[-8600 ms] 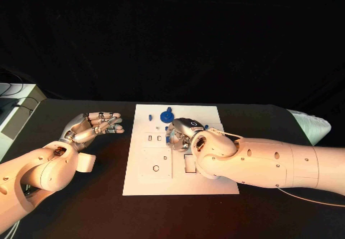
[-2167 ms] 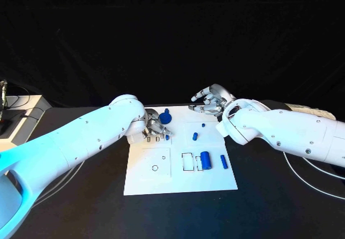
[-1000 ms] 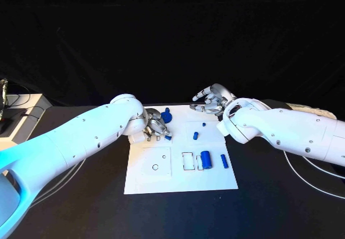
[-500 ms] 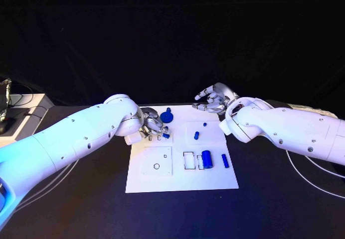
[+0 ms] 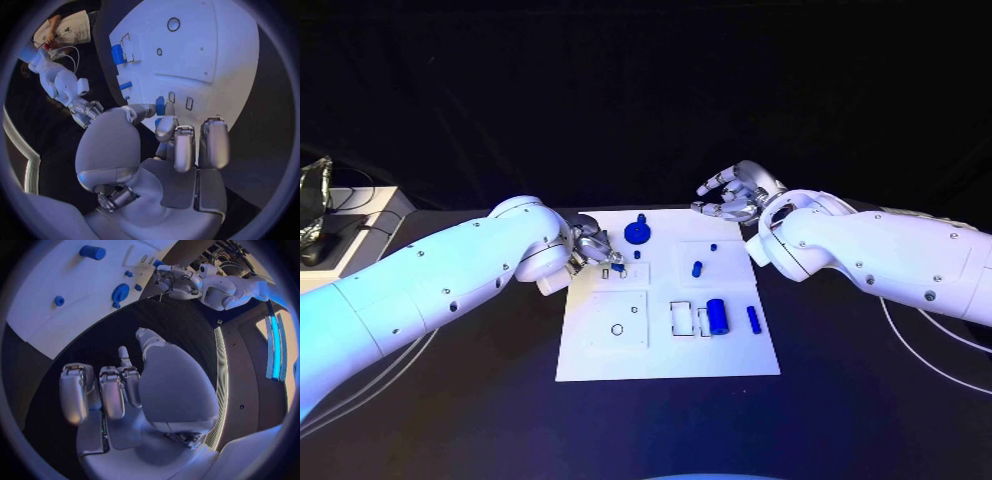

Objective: Assemble the parts on the task board

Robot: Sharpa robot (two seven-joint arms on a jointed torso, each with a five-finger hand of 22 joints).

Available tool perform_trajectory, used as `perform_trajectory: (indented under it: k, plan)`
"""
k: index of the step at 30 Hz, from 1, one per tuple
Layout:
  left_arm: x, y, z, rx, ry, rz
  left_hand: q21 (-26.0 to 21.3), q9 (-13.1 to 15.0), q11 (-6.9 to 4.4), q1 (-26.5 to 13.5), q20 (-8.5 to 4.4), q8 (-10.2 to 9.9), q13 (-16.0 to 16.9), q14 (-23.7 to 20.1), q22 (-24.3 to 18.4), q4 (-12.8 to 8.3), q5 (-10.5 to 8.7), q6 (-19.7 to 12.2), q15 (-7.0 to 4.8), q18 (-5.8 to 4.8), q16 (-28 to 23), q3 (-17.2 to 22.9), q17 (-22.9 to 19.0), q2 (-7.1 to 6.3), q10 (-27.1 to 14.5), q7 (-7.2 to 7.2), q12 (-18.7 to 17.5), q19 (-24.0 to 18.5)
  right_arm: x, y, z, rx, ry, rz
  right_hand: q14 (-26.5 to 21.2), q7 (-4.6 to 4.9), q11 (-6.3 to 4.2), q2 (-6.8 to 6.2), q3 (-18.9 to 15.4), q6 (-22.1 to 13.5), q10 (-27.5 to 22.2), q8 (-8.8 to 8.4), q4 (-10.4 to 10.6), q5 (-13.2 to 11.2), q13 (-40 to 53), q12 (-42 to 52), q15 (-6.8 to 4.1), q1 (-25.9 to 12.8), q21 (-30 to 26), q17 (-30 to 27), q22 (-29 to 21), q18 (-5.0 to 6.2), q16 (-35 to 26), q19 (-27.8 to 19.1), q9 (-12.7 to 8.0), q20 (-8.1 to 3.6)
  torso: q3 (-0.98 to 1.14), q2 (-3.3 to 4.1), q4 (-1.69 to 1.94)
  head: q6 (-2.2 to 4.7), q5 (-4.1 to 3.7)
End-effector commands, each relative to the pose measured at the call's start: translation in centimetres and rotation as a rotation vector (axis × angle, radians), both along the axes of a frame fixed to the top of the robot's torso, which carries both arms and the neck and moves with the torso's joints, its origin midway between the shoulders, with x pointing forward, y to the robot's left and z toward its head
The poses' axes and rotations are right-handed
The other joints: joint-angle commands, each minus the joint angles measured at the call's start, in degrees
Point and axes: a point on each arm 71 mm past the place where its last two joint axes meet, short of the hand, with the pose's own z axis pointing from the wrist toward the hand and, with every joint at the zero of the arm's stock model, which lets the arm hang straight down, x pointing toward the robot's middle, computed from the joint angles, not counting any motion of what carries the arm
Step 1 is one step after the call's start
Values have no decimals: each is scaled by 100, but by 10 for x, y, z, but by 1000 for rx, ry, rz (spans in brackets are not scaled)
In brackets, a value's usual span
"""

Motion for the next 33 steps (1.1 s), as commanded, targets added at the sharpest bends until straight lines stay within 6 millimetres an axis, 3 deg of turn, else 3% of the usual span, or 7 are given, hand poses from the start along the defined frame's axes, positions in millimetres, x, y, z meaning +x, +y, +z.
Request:
perform_trajectory:
  k: [1,13,33]
  plan:
    - [1,2,1,28,-72,30,38,1474,-3,-27,9,-14,5,531,15,-974,29,304,-39,-50,-35,947,1219,22,26,-253,32,47,0,0,0,-7,-1,14,562,-16,-29,-2,-18,20,182,24,16,19,1125,-7,-6,-58,-29,1380,923,52,-20,269,9,-13,4,-32,16,-38,4]
    - [-2,-1,-13,44,-84,39,49,1485,-9,-31,3,-18,22,532,41,-993,31,324,-45,-56,-35,959,1219,6,44,-259,44,66,0,1,-1,-8,0,16,562,-17,-29,3,-16,19,178,26,17,33,1121,-10,-7,-68,-32,1379,921,53,-20,268,9,-14,1,-21,1,-32,24]
    - [-4,-15,-25,70,-111,15,52,1489,-12,-33,0,-20,15,531,47,-998,33,331,-47,-57,-36,964,1216,2,45,-261,40,71,-1,1,-1,-7,2,20,562,-17,-30,6,-14,19,184,27,17,43,1126,-5,-7,-74,-34,1381,919,54,-20,267,10,-14,-4,-1,4,-57,-9]
